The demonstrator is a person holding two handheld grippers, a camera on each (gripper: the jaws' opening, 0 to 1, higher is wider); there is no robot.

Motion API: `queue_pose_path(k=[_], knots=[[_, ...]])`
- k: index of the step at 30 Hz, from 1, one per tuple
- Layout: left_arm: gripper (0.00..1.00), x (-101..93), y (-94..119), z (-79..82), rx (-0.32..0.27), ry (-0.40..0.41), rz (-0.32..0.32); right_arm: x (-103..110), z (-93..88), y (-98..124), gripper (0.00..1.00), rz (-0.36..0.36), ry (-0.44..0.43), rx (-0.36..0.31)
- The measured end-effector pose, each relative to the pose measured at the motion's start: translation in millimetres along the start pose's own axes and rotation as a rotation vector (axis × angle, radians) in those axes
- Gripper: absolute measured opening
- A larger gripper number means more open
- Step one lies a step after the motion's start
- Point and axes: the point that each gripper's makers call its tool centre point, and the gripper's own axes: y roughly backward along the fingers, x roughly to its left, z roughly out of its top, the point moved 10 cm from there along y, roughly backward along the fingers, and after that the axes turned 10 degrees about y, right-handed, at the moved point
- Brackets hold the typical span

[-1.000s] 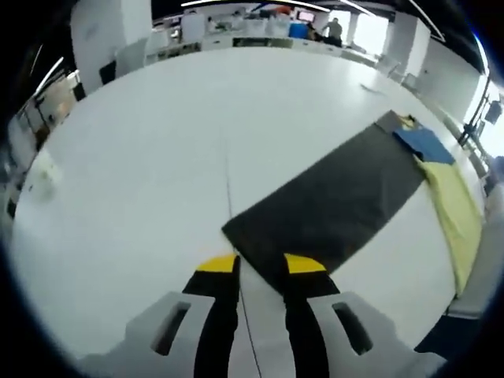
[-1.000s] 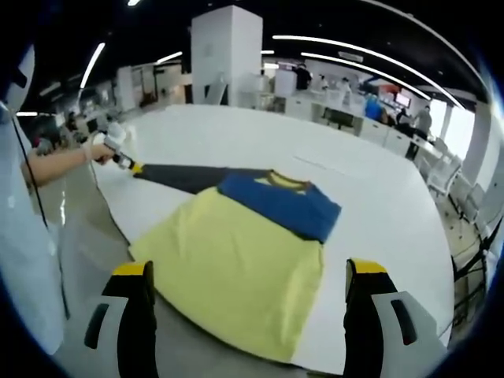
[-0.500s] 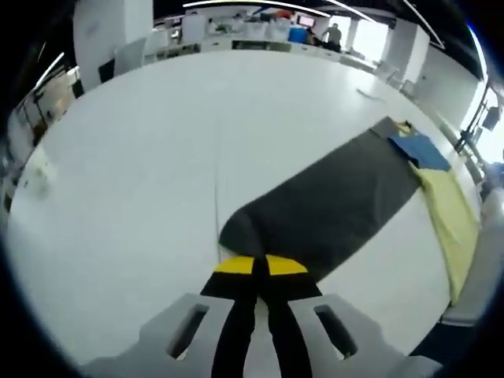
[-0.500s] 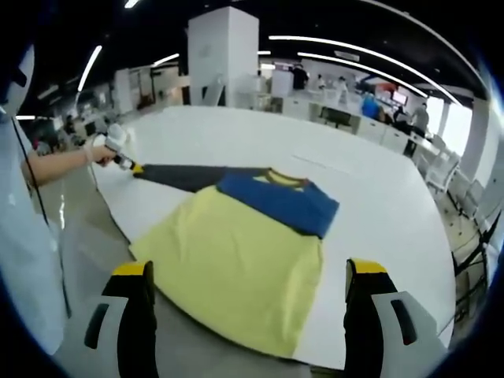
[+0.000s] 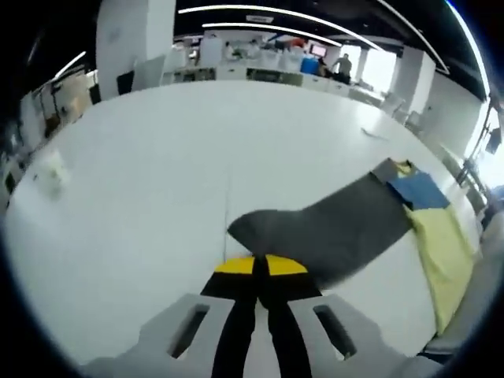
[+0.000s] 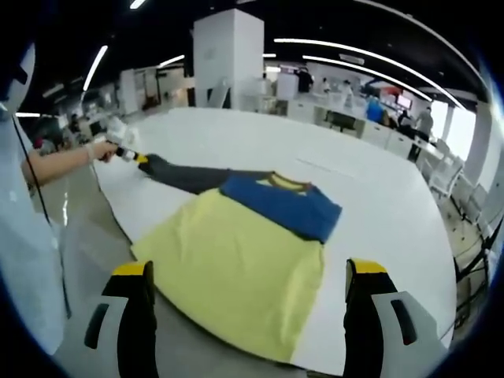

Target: Fold the garment on the visible template until the final outline fits inside the template.

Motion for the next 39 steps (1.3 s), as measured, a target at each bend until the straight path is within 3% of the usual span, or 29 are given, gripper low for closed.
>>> queue_pose_path(k=[8, 13, 23, 29, 39], knots=[[0.0, -36.7, 24.4, 44.2, -0.188, 0.001, -0.063, -4.0, -4.0, 3.1, 1.0, 0.02, 0.015, -0.01], [0.0, -72.2, 31.2, 70.4, -0.254, -0.033, -0.123, -6.3, -8.8, 4.8, 1.0, 0.028, 0.015, -0.023], [0.0, -144.4, 31.0, 106.6, -0.313, -0.104, -0.218, -8.8, -15.5, 12.2, 1.0, 0.041, 0.032, -0.04], [0.0, -182.8, 29.1, 115.7, -0.32, -0.138, -0.273, -10.8, -18.9, 16.2, 1.0, 0.037, 0.033, -0.037], [0.0, -230.2, 20.2, 127.9, -0.333, -0.17, -0.327, -13.4, -25.1, 21.6, 1.0, 0.065, 0.044, -0.035]])
